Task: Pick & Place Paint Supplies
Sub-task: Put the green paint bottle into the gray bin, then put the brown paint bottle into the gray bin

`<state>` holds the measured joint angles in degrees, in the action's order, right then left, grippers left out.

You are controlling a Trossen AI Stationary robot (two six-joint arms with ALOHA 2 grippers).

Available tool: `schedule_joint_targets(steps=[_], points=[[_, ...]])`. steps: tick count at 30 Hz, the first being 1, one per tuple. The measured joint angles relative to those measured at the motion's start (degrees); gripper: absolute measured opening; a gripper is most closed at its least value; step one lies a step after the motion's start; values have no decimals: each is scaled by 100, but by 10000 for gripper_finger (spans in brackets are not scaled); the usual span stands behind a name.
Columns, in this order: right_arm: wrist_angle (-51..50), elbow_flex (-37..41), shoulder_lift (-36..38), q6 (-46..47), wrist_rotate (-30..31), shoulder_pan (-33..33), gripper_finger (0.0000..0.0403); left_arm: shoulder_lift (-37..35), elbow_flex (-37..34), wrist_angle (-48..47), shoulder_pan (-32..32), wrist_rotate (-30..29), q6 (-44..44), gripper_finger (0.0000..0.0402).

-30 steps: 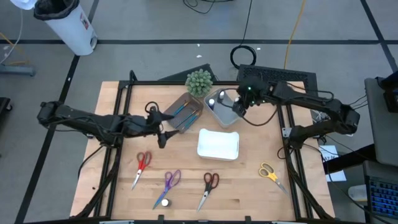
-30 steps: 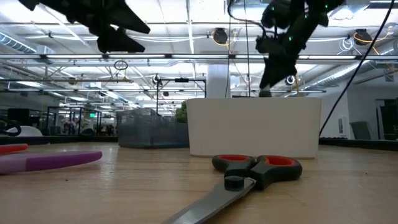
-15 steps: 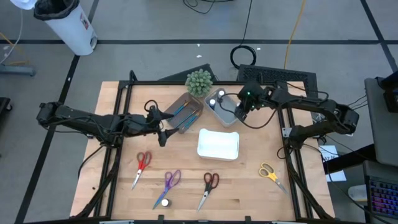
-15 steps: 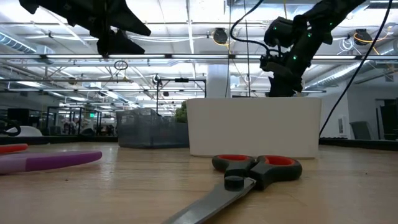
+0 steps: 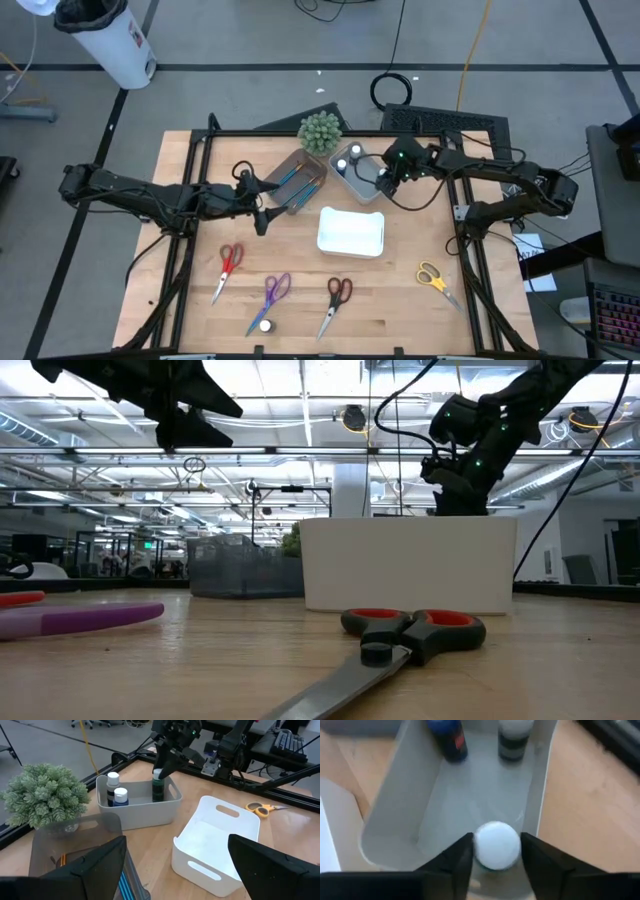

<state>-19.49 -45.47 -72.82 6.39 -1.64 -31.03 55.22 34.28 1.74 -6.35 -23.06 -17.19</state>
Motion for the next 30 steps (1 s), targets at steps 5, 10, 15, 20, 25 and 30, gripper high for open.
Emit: schedule_joint_targets(steps=[5,10,15,20,25,30], points=[[24,15,6,0,-4,0,222,0,0,-4,0,1,0,351],[49,15,138,144,-15,2,245,0,0,-26,-7,168,12,351],[138,14,644,151,-12,32,240,0,0,-26,-11,362,76,351],[214,12,1371,186,-3,365,230,0,0,56,-16,605,265,351],[748,10,1992,404,-11,1509,228,-107,2,317,-379,1269,1021,351],[1658,4,2176,34,316,3172,228,-243,9,52,-1111,1536,1082,351]])
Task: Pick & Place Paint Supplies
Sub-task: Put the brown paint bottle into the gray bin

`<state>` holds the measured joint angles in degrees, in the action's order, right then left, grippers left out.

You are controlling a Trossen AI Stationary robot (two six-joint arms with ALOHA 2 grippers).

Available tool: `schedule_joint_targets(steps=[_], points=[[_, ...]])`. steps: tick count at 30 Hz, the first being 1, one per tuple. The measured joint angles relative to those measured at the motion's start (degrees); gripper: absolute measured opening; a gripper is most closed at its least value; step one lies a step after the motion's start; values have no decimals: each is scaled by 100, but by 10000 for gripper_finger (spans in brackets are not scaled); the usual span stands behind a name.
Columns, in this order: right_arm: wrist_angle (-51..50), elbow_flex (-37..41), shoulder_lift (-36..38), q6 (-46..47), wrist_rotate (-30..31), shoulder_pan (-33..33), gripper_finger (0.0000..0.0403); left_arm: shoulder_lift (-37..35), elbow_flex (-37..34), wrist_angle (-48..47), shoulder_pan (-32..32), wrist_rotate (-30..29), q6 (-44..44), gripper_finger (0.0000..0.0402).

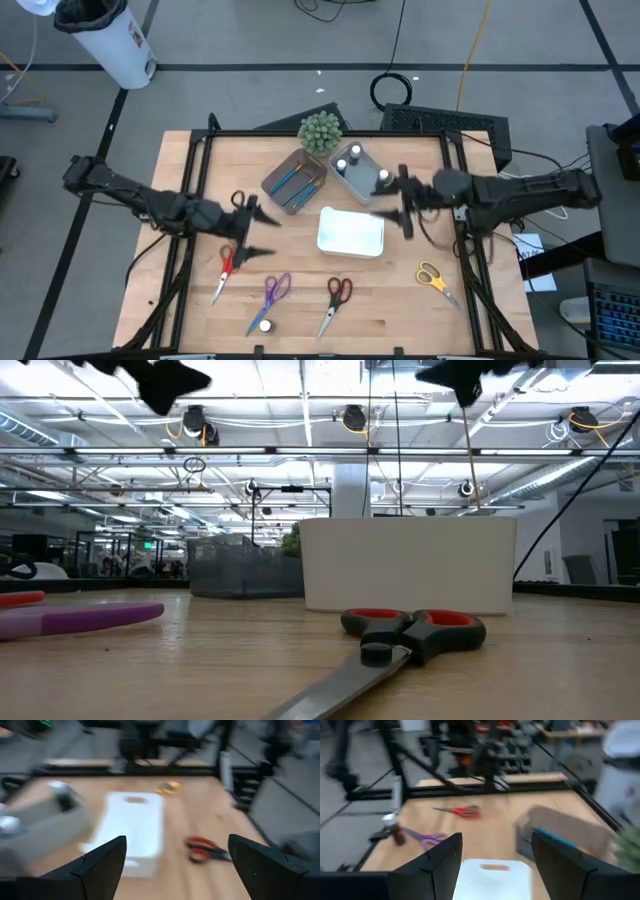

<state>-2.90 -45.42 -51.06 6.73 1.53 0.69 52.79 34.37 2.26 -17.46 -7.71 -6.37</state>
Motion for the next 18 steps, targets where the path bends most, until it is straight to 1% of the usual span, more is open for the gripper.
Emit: schedule_joint_targets(steps=[2,6,8,9,11,13,15,18], points=[[214,-1,-30,-215,340,617,228,-20,2,-109,-336,119,-388,351],[642,-1,-240,-491,1044,1618,228,52,0,-380,-909,635,-1423,351],[854,-1,-369,-587,1250,1959,228,250,2,-352,-1147,614,-1606,351],[943,-1,-430,-605,1345,2098,228,380,0,-353,-1262,475,-1628,351],[1111,-1,-561,-640,1389,2293,228,638,0,-350,-1449,160,-1715,351],[1288,-1,-699,-695,1398,2403,228,909,0,-313,-1606,18,-1791,351],[1420,-1,-824,-805,1500,2447,226,1239,0,-372,-1745,72,-1831,351],[1572,-1,-987,-926,1520,2455,222,1715,-4,-555,-1922,513,-2165,351]])
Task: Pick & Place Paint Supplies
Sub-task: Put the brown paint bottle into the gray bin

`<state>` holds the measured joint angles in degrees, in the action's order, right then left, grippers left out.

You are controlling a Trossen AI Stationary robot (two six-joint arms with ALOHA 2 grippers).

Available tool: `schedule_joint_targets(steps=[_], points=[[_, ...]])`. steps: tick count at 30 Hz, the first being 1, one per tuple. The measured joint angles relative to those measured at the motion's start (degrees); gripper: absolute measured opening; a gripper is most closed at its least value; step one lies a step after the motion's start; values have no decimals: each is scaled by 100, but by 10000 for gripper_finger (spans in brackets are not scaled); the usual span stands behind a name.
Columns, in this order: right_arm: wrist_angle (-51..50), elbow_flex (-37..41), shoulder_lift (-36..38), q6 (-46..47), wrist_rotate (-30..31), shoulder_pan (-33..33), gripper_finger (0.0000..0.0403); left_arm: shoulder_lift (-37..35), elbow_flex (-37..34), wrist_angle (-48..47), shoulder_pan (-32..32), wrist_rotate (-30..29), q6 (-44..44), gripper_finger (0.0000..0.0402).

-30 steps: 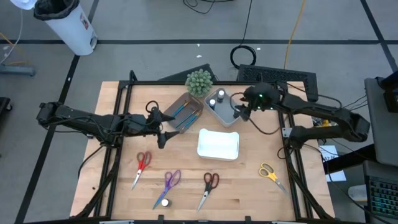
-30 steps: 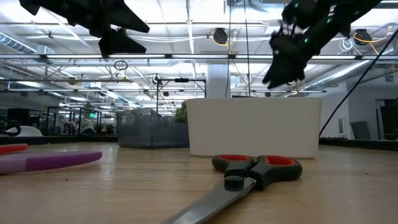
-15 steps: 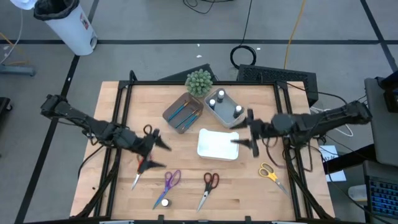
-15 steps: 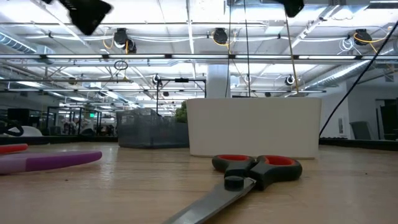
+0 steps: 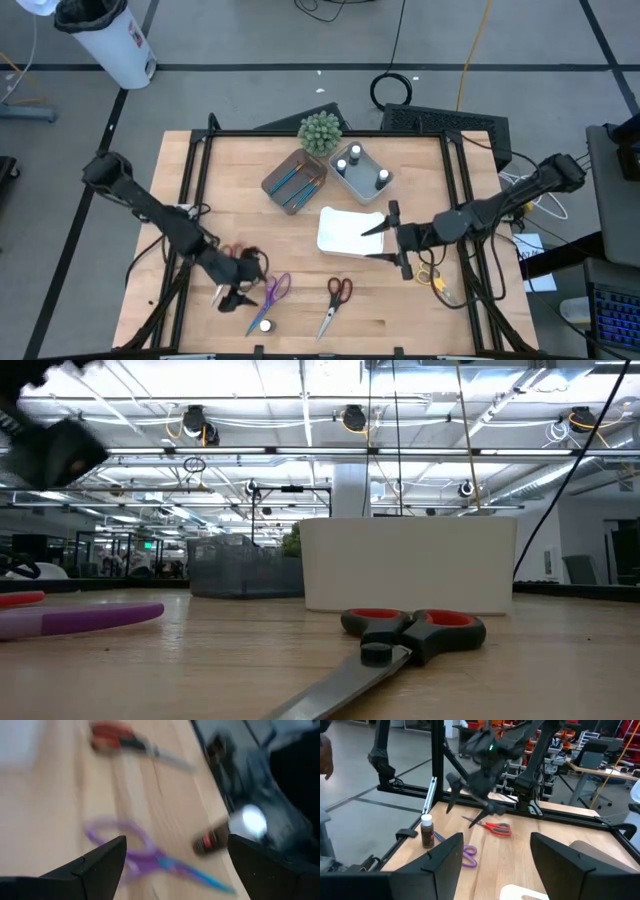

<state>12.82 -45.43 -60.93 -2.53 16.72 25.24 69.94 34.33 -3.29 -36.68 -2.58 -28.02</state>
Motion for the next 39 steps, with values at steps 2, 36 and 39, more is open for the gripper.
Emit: schedule_joint_targets(steps=[2,36,39], points=[[121,0,-104,-15,-5,-30,221,259,0,-184,-107,271,-488,351],[323,0,-275,-138,-33,-165,212,2171,-2,1837,-1339,-1253,-361,351],[321,0,-275,-141,-35,-165,212,2628,-2,2467,-1319,-1266,-275,351]])
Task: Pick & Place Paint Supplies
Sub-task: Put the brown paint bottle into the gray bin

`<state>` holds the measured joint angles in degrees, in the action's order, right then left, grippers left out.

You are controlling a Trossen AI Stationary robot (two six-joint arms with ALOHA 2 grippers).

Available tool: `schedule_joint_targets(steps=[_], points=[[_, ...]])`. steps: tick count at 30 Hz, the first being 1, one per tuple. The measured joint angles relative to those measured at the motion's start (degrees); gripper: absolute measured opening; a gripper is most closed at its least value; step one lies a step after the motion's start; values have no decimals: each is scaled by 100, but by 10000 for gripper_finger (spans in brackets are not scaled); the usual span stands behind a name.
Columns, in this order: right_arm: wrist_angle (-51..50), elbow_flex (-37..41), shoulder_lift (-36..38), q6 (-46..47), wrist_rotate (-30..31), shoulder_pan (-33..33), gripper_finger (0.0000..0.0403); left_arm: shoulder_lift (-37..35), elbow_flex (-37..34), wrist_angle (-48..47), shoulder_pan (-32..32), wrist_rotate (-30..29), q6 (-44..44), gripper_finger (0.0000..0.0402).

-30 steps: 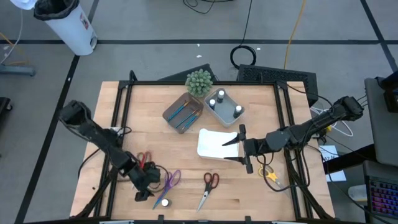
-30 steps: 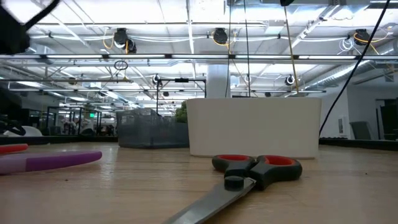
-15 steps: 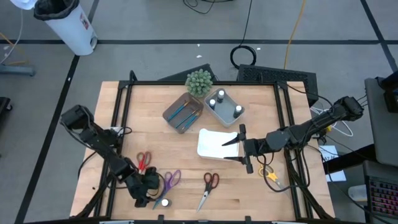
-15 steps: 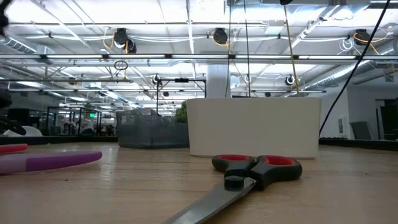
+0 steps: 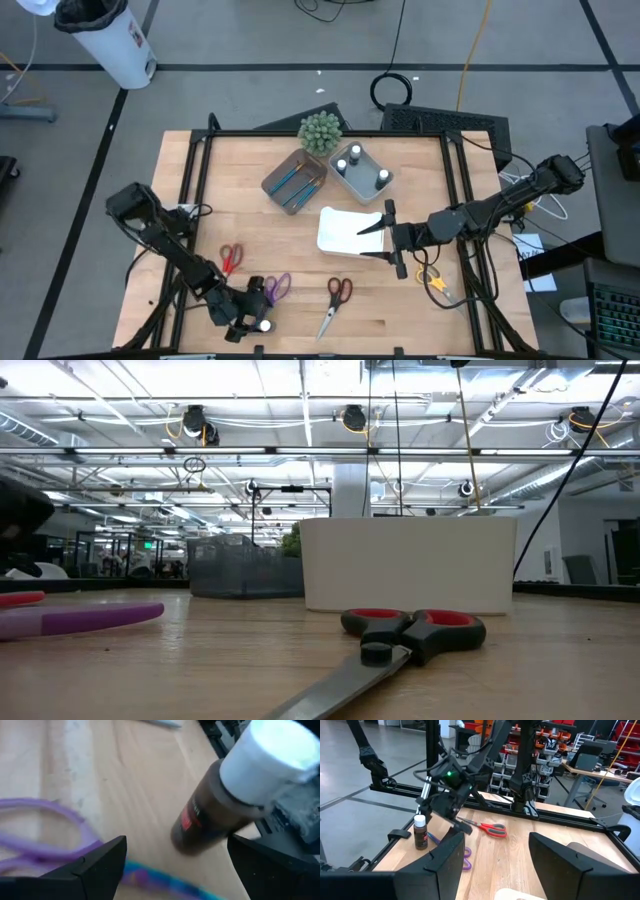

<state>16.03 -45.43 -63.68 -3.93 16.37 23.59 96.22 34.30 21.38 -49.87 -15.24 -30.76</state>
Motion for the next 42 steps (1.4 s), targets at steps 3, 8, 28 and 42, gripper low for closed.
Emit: schedule_joint_targets(steps=[3,8,28,42], points=[[-2,0,0,-28,1,0,211,378,10,442,0,13,81,351],[-3,0,0,-127,-1,0,210,698,238,525,0,-52,175,351],[-7,0,0,-150,1,2,210,771,490,402,547,373,526,130],[172,0,-7,-149,10,-29,210,-1011,834,-2528,1734,-204,1589,136]])
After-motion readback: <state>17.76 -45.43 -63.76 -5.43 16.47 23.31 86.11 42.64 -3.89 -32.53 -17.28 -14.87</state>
